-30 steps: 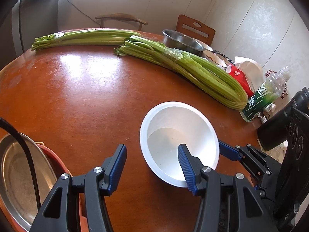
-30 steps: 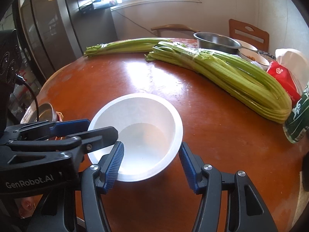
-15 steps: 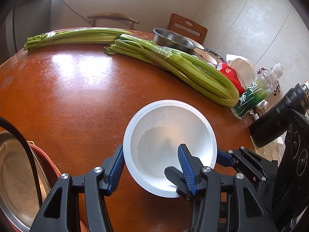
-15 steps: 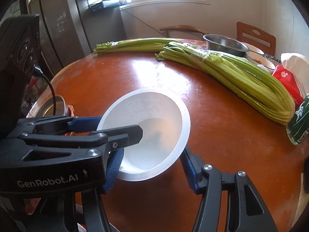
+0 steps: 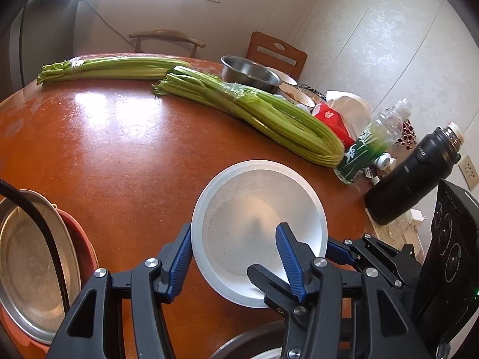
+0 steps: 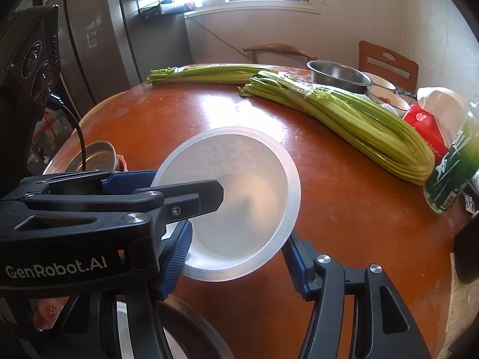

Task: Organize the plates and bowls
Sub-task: 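Lift the red-printed cup with the left gripper over the silver bowl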

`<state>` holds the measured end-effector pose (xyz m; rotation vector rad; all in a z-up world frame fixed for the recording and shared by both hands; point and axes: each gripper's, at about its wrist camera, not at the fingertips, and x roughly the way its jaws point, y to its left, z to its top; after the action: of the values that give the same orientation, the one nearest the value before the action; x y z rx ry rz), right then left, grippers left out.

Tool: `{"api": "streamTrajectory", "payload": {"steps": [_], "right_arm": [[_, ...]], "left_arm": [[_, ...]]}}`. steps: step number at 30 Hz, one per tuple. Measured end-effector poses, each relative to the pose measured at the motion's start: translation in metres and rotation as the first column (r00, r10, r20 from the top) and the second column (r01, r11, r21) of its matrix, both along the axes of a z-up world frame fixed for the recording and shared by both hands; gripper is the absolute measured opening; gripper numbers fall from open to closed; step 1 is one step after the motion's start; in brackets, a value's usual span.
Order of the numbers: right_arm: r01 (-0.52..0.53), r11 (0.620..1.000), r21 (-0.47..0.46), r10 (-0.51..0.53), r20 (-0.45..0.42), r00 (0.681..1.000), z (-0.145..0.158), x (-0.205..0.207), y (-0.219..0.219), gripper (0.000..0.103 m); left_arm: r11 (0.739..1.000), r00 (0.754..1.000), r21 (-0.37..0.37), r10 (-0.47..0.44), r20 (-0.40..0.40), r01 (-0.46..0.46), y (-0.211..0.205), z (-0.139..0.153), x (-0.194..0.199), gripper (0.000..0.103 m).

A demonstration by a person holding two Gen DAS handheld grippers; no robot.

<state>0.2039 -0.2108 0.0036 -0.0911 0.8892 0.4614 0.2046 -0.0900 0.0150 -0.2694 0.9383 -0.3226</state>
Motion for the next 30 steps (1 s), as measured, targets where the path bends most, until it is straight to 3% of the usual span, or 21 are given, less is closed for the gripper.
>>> {"api": "streamTrajectory", "payload": {"steps": [30], "right_arm": [[0.01, 0.998, 0.06, -0.017, 0.108, 0.994, 0.051, -0.073, -0.011, 0.062]], "left_arm": [[0.999, 0.992, 0.048, -0.01, 0.124, 0.004, -0.01, 0.052, -0.08, 0.055]]}}
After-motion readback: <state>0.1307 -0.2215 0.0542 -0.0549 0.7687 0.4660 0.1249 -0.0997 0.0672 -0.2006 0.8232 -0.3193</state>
